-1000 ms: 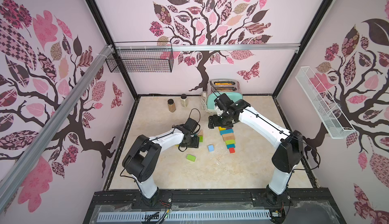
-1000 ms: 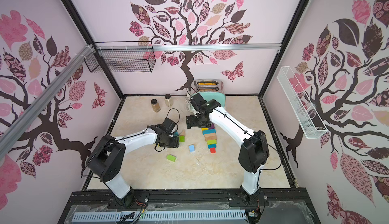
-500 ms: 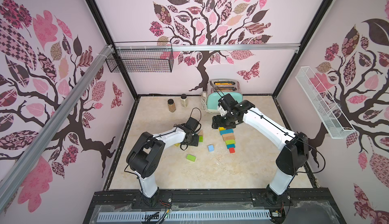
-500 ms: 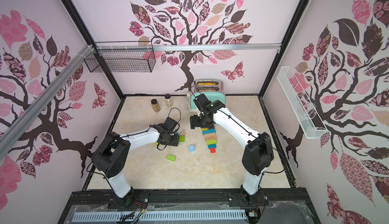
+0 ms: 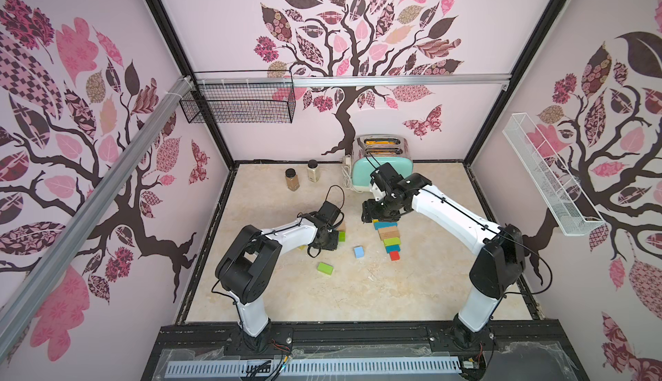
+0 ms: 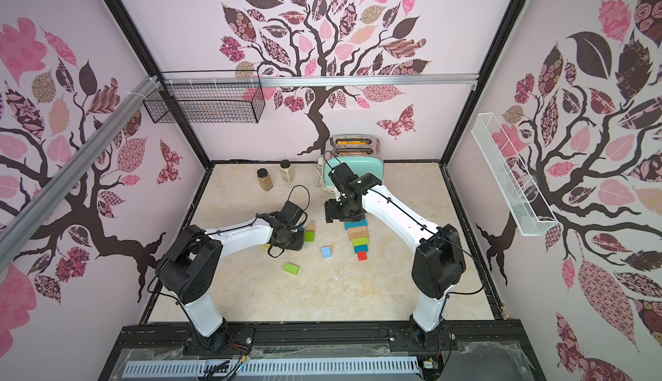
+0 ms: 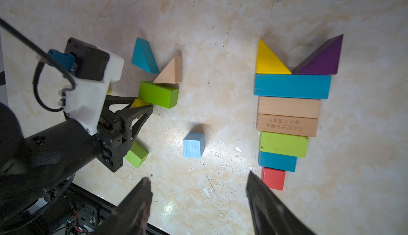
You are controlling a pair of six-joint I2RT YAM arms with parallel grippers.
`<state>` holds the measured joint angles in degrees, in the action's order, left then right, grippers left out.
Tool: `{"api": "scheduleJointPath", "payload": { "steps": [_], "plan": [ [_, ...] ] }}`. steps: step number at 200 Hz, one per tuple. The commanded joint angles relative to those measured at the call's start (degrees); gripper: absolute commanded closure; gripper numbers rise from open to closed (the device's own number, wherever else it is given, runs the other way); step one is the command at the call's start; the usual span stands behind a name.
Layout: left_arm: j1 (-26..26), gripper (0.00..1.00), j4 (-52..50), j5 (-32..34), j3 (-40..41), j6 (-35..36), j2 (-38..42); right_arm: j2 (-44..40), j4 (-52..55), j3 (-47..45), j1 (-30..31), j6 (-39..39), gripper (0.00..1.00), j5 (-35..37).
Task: Assemble a carrot with building blocks
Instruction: Move the building block to the center of the board, then pick up the building block from the center of the board.
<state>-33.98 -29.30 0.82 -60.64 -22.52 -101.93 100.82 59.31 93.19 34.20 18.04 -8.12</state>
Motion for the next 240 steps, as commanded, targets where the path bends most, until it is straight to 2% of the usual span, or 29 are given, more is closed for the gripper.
{"api": "scheduleJointPath", "payload": {
  "steps": [1, 41, 80, 129, 147, 163, 189, 204, 221, 240],
  "plan": [
    [-1.44, 0.77, -2.83, -0.4, 1.3, -1.1, 0.95, -2.41, -0.75, -0.41, -0.21, 0.55, 0.3, -0.35],
    [-6.21, 0.79, -6.73, 0.12, 1.8, -4.77, 4.07, -3.91, -0.63, -1.76, -0.19, 0.68, 0.31, -0.41],
    [-11.07, 0.73, -10.44, 1.92, 0.3, -7.22, 5.9, -5.68, -1.21, -4.0, -0.22, 0.9, 0.31, -0.36],
    [-11.02, 0.51, -9.66, 0.08, 0.69, -9.53, 2.95, -6.83, -1.3, -5.56, -0.2, 0.85, 0.3, -0.76],
    [-11.02, 0.34, -10.74, 0.6, 0.08, -9.67, 3.62, -7.16, -1.08, -5.47, -0.21, 0.59, 0.3, -0.93],
    [-10.77, 0.28, -12.43, 2.23, -0.88, -9.51, 5.2, -7.72, -1.04, -5.54, -0.19, 0.19, 0.29, -0.76],
    [-7.52, 0.2, -17.63, 5.34, -3.79, -9.14, 10.83, -8.57, -0.47, -5.2, -0.26, -1.18, 0.25, -0.67],
    [-1.44, 0.2, -19.02, 4.29, -3.93, -8.51, 14.25, -8.97, -0.33, -5.53, -0.23, -1.88, 0.21, -0.75],
    [4.67, 0.19, -19.94, 2.83, -4.46, -4.5, 15.73, -9.15, -0.59, -6.0, -0.24, -2.19, 0.16, -1.89],
    [8.62, 0.16, -22.88, 4.59, -6.51, 1.03, 13.44, -9.12, -0.71, -6.05, -0.25, -2.48, 0.13, -2.69]
  ]
}}
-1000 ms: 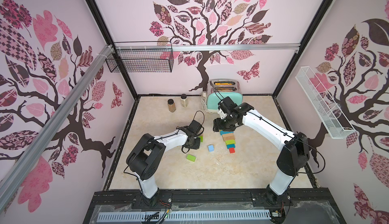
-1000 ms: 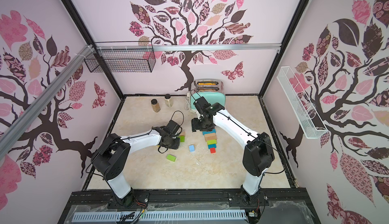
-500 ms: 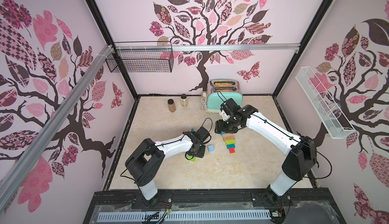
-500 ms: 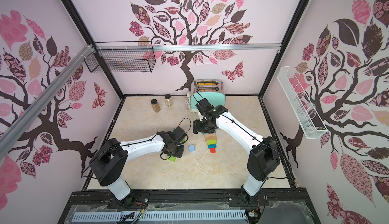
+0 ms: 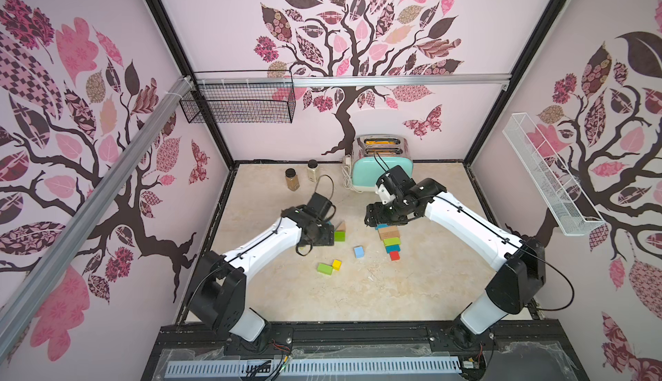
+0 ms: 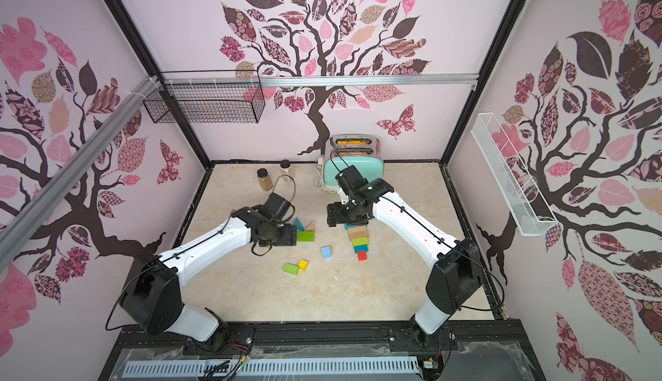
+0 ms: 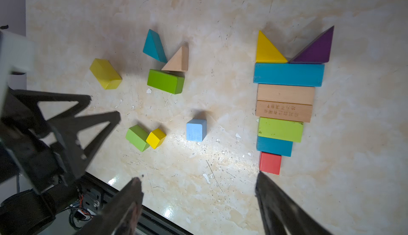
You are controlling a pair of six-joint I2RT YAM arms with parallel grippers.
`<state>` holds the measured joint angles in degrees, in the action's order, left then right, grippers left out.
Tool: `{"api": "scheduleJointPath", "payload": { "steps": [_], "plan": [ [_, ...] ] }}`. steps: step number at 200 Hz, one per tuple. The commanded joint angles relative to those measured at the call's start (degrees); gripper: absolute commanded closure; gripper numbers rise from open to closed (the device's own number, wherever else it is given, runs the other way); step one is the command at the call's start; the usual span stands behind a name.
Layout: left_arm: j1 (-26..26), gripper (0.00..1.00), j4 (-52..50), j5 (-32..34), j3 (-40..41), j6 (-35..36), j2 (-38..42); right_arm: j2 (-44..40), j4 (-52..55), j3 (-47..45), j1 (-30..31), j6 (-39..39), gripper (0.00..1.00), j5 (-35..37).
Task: Assemble a carrot with building blocks
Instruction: Pick up the building block from the center of the board.
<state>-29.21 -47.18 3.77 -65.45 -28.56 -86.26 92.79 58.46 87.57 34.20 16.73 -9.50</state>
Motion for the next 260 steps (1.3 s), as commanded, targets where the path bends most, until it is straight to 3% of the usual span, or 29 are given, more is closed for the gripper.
{"api": "scheduleJointPath", "payload": {
  "steps": [1, 25, 64, 118, 182, 208, 260],
  "plan": [
    [4.1, 0.16, -5.15, 1.75, -1.79, 7.35, -2.41, -1.11, 0.11, -0.45, -0.26, -1.22, 0.13, -1.31],
    [8.01, 0.16, -7.46, 3.86, -3.92, 12.15, -6.72, -1.29, 0.27, -0.55, -0.34, -1.77, 0.12, -1.09],
    [14.29, 0.14, -7.5, 3.74, -4.27, 10.71, -10.34, -1.99, 0.03, -1.83, -0.96, -1.62, 0.12, -1.3],
    [14.36, 0.14, -5.56, 1.33, -5.9, 21.06, -14.78, -2.07, 0.08, -3.19, -1.49, -1.53, 0.11, -1.83],
    [14.36, 0.11, -2.33, -3.26, -3.3, 34.11, -12.26, -1.36, -0.27, -4.22, -2.16, -1.66, 0.07, -2.95],
    [14.29, 0.11, -3.55, -6.54, -4.05, 36.9, -12.52, -0.79, 0.08, -3.78, -2.31, -1.93, 0.07, -3.07],
    [14.36, 0.11, -0.68, -2.9, -2.11, 37.78, -14.62, -0.17, 0.0, -3.76, -2.45, -1.92, 0.07, -3.16]
  ]
}}
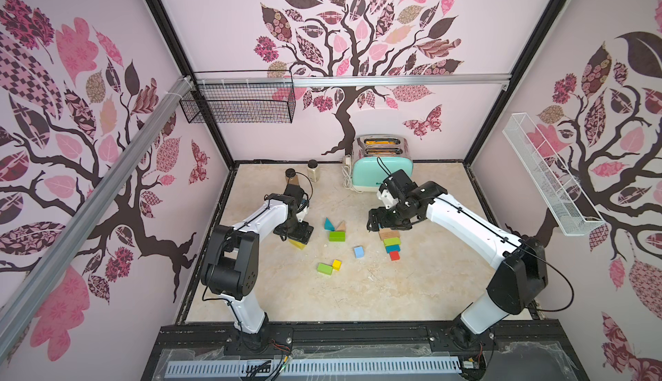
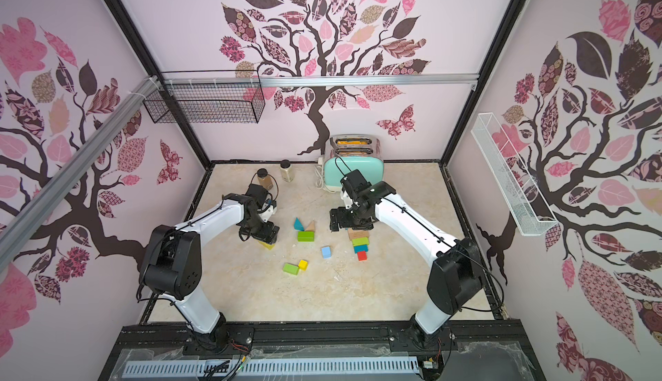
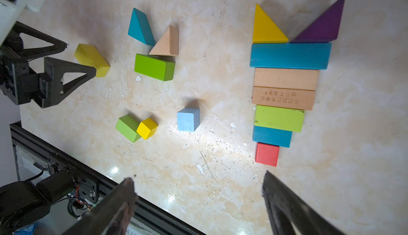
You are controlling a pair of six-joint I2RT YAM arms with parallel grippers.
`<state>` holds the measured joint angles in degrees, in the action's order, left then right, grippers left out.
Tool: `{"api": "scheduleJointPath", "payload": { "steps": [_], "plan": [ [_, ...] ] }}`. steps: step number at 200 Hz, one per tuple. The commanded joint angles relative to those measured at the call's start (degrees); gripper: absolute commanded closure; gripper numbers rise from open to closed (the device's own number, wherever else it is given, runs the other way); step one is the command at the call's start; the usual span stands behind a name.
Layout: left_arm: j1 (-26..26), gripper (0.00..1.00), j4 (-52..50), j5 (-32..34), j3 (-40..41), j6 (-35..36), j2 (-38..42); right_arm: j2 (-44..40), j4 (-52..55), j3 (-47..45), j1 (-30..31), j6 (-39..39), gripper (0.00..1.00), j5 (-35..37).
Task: Assemble a carrot with building blocks
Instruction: Pick up the building block from the center of the board.
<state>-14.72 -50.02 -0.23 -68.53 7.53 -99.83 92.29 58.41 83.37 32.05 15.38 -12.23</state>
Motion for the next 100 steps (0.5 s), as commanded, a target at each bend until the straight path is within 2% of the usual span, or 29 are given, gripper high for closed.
{"api": "scheduleJointPath", "payload": {
  "steps": [1, 65, 100],
  "plan": [
    [-0.13, 0.1, 2.27, 1.19, 0.96, 1.7, -1.1, 0.34, 0.04, 0.41, -0.32, -0.59, 0.07, -0.43],
    [-0.87, 0.15, 3.72, 1.2, 2.92, 0.96, -1.51, 1.22, -0.29, 0.35, -0.32, -0.25, 0.07, -0.6],
    [-1.15, 0.23, 3.7, 1.97, 3.62, -0.32, -2.02, 1.66, -0.66, 0.62, -0.32, -0.06, 0.07, -0.89]
  ]
}}
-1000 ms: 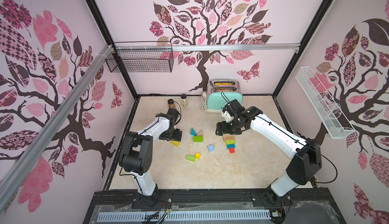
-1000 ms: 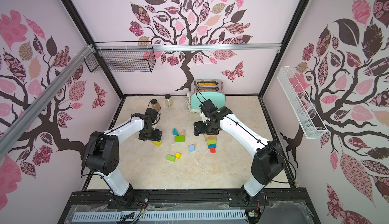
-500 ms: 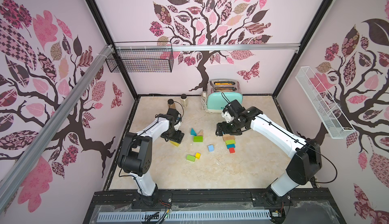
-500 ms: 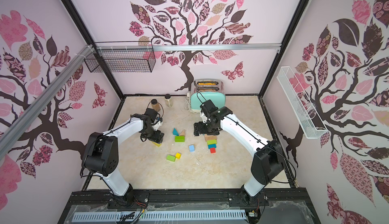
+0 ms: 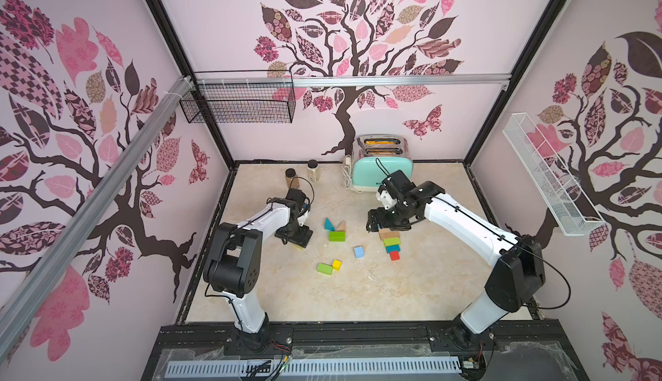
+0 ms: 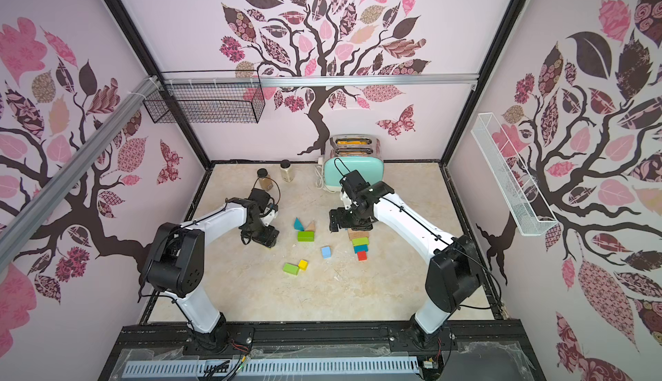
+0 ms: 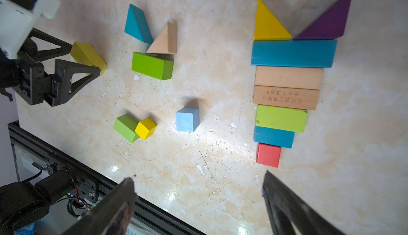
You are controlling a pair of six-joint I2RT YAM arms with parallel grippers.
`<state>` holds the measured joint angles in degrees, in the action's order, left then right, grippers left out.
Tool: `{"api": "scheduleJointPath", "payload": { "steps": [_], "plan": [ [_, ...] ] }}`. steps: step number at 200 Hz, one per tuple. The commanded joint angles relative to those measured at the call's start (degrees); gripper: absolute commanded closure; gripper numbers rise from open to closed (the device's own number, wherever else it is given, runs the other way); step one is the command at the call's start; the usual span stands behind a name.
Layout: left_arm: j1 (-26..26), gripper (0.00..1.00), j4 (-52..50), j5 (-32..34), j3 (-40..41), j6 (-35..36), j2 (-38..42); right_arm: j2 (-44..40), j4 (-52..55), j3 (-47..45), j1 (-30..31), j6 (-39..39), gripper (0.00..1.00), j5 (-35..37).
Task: Assemble a carrot with building blocks
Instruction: Pick up the building block from the center of the board, then assemble the building block at the center of the board.
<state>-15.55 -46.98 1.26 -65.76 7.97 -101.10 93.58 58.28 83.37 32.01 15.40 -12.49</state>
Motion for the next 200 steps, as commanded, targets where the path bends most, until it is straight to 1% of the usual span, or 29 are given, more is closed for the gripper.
{"api": "scheduleJointPath", "payload": {
  "steps": [1, 36, 59, 83, 98, 125, 151, 178, 200],
  "plan": [
    [-0.34, 0.23, 0.66, 0.49, 0.83, -0.76, -0.76, 0.37, -0.53, 0.63, -0.28, -0.09, 0.07, -0.62],
    [-1.53, 0.37, 1.41, 0.66, 0.55, -2.94, -0.08, 0.37, -0.63, 0.75, -0.28, 0.09, 0.07, -0.7],
    [-3.33, 0.5, 1.38, 0.82, -0.02, -5.5, 0.62, 0.39, -0.58, 0.74, -0.21, 0.14, 0.07, -0.74],
    [-6.73, 0.56, 0.27, 1.9, -0.51, -9.19, 2.29, 0.28, -0.63, 0.52, -0.28, 0.16, 0.07, -0.85],
    [-8.45, 0.6, -0.97, 3.06, -0.91, -13.68, 4.02, 0.2, -0.71, 0.52, -0.22, 0.19, 0.07, -0.93],
    [-10.91, 0.64, -2.13, 1.95, -0.81, -23.94, 8.92, -0.09, -1.15, 0.05, -0.28, 0.07, 0.07, -1.31],
    [-13.81, 0.65, -1.38, -0.57, -0.25, -33.36, 11.73, -0.18, -1.58, -0.39, -0.27, 0.15, 0.07, -1.79],
    [-17.82, 0.66, 0.85, -1.74, -0.15, -41.81, 10.63, -0.5, -2.1, -1.01, -0.27, 0.05, 0.07, -1.98],
    [-20.09, 0.67, 2.91, -2.0, -0.46, -46.1, 7.81, -1.07, -2.21, -1.36, -0.28, -0.05, 0.07, -2.01]
  ]
}}
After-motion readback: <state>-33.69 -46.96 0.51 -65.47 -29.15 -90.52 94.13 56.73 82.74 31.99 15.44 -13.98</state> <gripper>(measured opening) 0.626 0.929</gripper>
